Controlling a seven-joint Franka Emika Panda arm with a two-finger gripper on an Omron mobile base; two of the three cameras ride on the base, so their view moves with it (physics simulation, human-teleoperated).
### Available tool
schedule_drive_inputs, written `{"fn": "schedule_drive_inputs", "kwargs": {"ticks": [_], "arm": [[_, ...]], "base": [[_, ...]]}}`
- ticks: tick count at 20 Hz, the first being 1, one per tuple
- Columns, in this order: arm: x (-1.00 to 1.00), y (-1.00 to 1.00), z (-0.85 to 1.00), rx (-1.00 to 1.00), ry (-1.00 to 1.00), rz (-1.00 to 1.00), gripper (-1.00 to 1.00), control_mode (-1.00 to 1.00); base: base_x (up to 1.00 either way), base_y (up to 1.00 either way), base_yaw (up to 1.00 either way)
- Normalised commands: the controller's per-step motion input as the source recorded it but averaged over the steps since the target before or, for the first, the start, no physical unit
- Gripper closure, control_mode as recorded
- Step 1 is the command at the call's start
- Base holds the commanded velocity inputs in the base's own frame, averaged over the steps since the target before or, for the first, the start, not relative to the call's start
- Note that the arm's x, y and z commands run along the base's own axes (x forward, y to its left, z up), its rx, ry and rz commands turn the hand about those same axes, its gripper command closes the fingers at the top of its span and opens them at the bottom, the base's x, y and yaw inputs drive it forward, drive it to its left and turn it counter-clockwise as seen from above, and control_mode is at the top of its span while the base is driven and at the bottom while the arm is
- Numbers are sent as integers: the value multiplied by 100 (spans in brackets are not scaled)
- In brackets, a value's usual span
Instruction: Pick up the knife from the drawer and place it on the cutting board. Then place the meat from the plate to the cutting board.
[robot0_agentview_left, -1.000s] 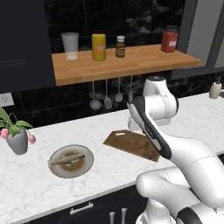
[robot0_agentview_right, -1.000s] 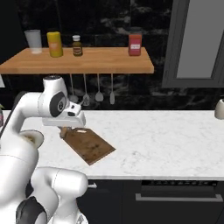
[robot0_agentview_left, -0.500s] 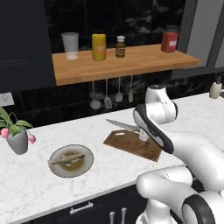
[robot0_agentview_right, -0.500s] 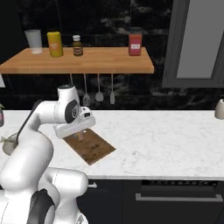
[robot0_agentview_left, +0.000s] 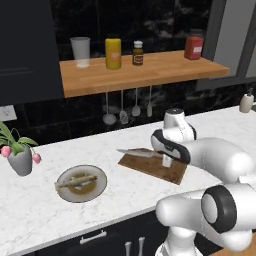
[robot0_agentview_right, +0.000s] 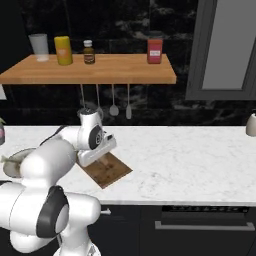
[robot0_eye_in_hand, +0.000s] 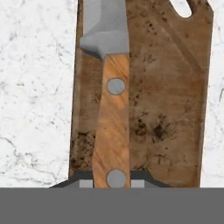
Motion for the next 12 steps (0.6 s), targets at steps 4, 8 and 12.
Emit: {"fn": "schedule_drive_inputs", "kwargs": {"ticks": [4, 8, 12], "arm": [[59, -50, -41, 0, 0, 2, 100, -100], [44, -27, -45, 0, 0, 0, -100, -100], [32, 0, -15, 0, -1, 0, -100, -100]], "base": [[0, 0, 0], [0, 0, 0], [0, 0, 0]]}}
